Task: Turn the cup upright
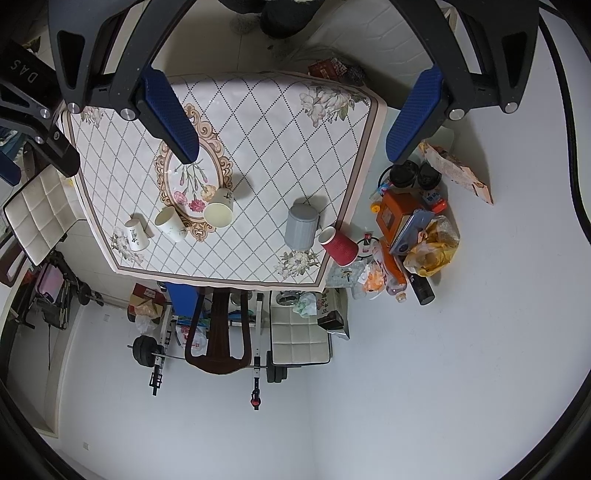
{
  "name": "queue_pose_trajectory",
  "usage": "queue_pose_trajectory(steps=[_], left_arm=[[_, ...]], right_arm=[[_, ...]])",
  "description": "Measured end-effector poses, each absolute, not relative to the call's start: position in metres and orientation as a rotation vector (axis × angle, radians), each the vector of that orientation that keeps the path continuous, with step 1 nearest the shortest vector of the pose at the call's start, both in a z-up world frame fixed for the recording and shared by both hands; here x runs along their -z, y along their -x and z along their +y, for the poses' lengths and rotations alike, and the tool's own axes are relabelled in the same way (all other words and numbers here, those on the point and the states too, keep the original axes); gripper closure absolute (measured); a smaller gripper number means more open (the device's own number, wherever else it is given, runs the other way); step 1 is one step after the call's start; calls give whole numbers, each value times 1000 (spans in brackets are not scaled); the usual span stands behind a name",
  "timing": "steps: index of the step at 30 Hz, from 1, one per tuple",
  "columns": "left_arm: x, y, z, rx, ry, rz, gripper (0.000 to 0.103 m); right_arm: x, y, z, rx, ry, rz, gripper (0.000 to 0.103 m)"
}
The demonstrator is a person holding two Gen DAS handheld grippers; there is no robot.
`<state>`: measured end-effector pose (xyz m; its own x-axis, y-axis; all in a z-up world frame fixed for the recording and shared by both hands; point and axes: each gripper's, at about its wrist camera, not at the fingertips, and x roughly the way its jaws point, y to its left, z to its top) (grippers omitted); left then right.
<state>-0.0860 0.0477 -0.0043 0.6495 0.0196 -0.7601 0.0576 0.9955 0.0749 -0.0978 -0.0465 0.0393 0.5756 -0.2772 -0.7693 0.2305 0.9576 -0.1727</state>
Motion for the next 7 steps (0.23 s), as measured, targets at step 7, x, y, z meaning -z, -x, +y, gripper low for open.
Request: queue_pose_trajectory(steps=[7], left_arm=[[2,86,49,24,-91,861,0]], right_arm=[[-38,98,-43,291,56,913,0]])
